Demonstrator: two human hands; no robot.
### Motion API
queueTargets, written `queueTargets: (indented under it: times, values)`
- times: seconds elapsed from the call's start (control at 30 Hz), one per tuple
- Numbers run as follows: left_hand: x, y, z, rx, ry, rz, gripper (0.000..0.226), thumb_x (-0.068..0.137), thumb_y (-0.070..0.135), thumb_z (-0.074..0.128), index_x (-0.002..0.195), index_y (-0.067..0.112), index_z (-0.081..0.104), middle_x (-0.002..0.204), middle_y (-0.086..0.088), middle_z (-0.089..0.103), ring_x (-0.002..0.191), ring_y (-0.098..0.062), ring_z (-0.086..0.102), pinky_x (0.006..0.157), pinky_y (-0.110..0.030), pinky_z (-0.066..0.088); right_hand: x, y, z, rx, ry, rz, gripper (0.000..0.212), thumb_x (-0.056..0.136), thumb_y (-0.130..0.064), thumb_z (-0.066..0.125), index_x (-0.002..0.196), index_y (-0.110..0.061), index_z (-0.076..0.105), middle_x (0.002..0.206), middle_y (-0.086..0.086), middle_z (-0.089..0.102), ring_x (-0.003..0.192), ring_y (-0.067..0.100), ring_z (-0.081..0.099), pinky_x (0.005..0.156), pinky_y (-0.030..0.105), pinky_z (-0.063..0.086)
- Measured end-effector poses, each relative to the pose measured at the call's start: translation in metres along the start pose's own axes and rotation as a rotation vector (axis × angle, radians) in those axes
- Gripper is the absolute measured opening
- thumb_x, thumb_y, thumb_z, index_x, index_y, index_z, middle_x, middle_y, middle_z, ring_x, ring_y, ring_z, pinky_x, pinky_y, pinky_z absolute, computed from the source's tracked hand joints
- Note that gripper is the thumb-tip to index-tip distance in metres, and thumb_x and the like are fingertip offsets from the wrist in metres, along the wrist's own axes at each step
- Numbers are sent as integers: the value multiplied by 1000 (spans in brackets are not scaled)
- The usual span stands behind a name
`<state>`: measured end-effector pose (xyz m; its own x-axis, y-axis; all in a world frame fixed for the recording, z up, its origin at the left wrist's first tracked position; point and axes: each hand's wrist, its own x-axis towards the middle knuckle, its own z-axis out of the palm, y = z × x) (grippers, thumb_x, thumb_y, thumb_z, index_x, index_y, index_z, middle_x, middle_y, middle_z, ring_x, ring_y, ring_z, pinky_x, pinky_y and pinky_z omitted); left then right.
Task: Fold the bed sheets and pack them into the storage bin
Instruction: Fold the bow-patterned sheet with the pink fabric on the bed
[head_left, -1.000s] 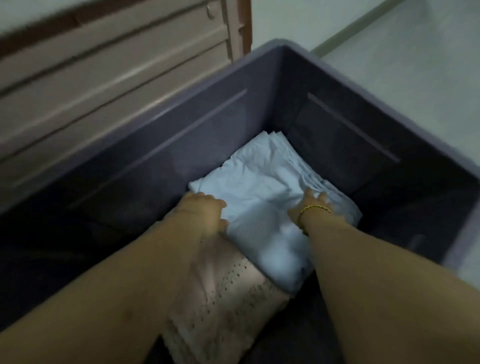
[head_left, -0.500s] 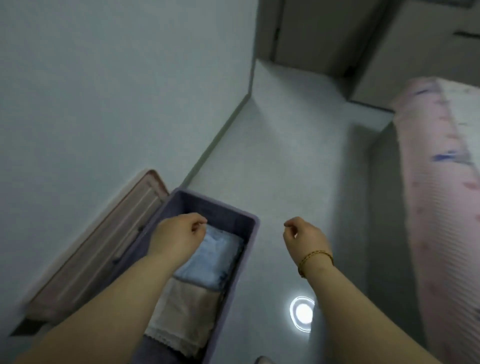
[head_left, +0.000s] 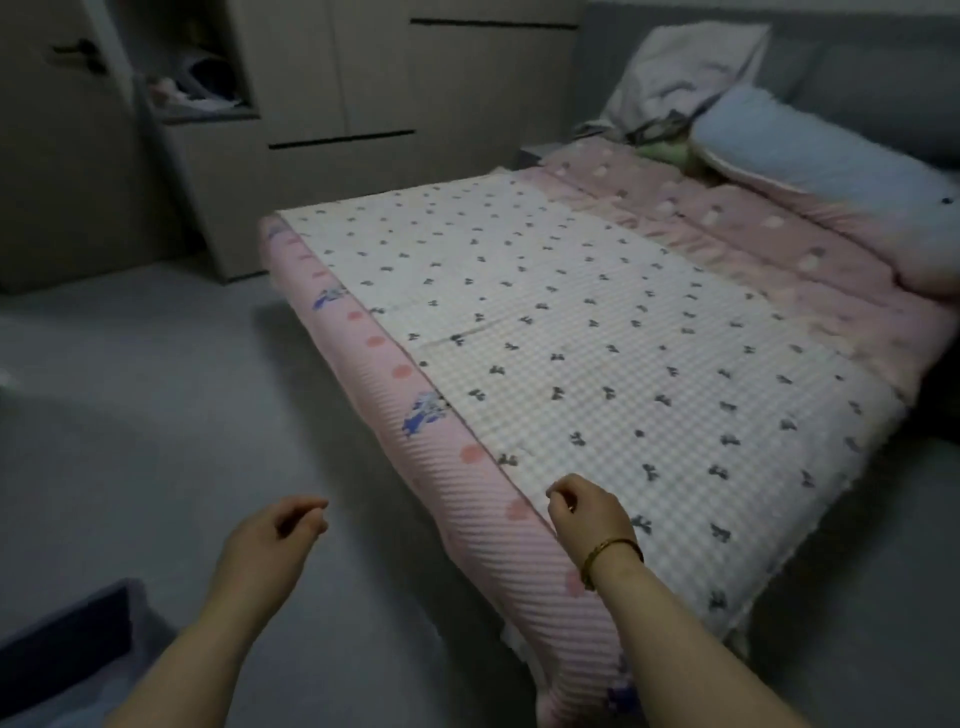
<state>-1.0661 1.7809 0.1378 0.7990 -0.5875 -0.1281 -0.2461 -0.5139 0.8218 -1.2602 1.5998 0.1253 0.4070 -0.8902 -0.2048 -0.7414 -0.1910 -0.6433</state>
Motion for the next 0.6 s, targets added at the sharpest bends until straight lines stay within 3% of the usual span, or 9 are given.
queueTargets:
  times: [0.07, 0.13, 0.2, 0.33, 0.47, 0.6]
  values:
    - [-27, 28, 64, -37, -78, 6, 18, 91, 5, 53, 104, 4, 65, 84, -8, 61, 83, -21, 56, 75, -25, 35, -15, 63, -47, 83, 69, 88, 22, 95, -18, 42, 102, -11, 61, 82, 3, 58, 74, 19, 52, 66, 27, 44]
    - [-55, 47, 122, -38, -148, 26, 16, 89, 1, 53, 98, 4, 66, 75, -5, 61, 81, -24, 59, 66, -20, 40, -28, 121, -85, 126, 136, 169, 21, 94, -15, 45, 102, -8, 63, 77, 2, 56, 76, 21, 54, 68, 26, 44]
    - [-86, 70, 188, -37, -229, 34, 15, 88, -3, 54, 97, -1, 66, 67, 2, 59, 76, -22, 59, 58, -8, 42, -45, 186, -131, 177, 219, 248, 19, 91, -9, 49, 98, -3, 66, 82, 12, 62, 84, 25, 58, 73, 25, 43]
    - [-135, 114, 278, -30, -316, 45, 15, 90, 2, 53, 97, 3, 66, 68, 6, 58, 80, -24, 58, 72, -25, 38, -70, 273, -203, 205, 272, 331, 13, 91, -12, 49, 84, -16, 59, 96, 15, 67, 87, 27, 58, 73, 27, 44]
    - [-164, 160, 340, -1, -360, 67, 13, 94, 10, 49, 90, 17, 59, 73, 7, 58, 87, -23, 59, 73, -27, 39, -72, 324, -257, 214, 288, 337, 13, 94, -16, 46, 89, -17, 58, 98, 10, 66, 85, 22, 55, 69, 24, 41]
    - [-172, 200, 391, 22, -390, 99, 17, 95, 11, 48, 101, 12, 64, 89, -3, 64, 94, -22, 59, 75, -26, 39, -64, 365, -284, 222, 205, 371, 12, 94, -19, 46, 86, -19, 55, 93, 6, 62, 83, 17, 53, 69, 21, 38]
